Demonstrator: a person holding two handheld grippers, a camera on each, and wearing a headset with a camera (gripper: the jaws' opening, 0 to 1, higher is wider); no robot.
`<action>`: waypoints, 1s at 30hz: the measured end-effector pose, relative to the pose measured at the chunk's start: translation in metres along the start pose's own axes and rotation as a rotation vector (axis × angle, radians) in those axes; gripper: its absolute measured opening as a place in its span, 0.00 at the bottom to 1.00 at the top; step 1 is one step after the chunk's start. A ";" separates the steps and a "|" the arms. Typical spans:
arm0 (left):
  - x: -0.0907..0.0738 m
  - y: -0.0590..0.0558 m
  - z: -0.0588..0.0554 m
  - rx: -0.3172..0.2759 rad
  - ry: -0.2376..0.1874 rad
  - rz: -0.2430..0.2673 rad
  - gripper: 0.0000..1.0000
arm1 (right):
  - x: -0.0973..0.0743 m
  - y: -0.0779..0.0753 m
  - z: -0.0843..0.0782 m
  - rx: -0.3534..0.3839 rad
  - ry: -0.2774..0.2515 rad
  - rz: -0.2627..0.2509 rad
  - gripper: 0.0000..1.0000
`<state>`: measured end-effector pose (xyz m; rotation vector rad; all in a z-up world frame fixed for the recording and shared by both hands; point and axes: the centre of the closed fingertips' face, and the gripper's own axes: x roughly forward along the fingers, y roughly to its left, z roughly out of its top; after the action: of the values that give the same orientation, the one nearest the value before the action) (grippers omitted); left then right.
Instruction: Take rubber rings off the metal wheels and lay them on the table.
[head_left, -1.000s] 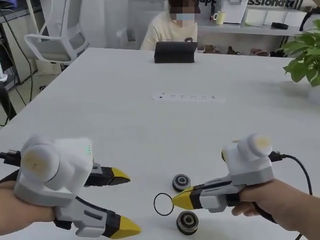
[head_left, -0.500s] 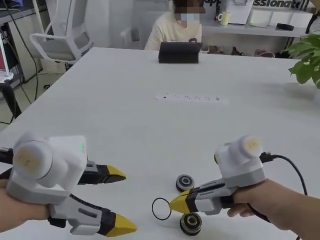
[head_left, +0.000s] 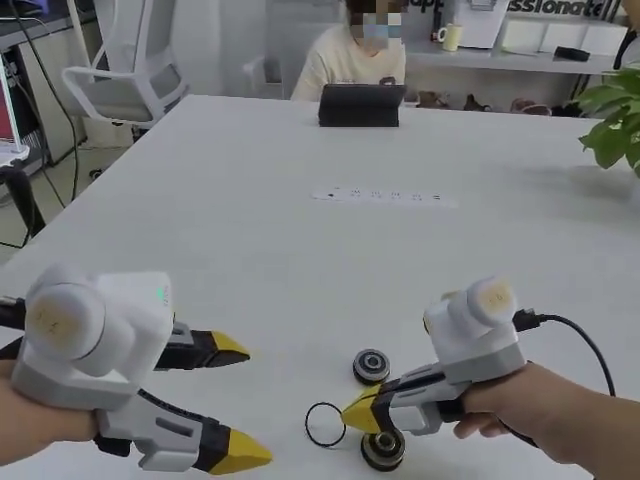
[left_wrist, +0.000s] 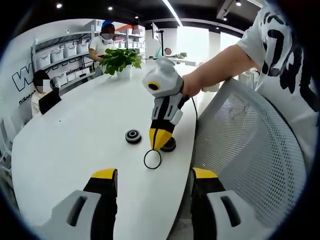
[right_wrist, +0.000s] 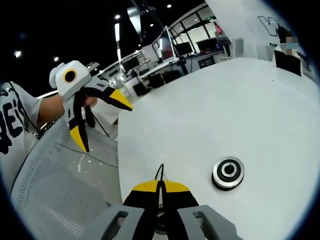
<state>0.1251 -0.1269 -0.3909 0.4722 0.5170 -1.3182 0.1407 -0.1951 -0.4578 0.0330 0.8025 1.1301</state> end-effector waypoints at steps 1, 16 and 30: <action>0.001 0.000 0.000 -0.001 0.000 -0.001 0.56 | -0.001 -0.001 0.000 -0.003 -0.002 -0.005 0.00; 0.006 -0.001 0.004 0.003 0.007 -0.017 0.56 | -0.018 -0.007 0.005 -0.021 -0.048 -0.030 0.14; 0.014 -0.003 0.011 -0.003 0.002 -0.028 0.56 | -0.038 -0.004 0.005 -0.038 -0.083 -0.044 0.16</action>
<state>0.1257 -0.1454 -0.3909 0.4653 0.5292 -1.3435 0.1394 -0.2259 -0.4351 0.0299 0.7048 1.0953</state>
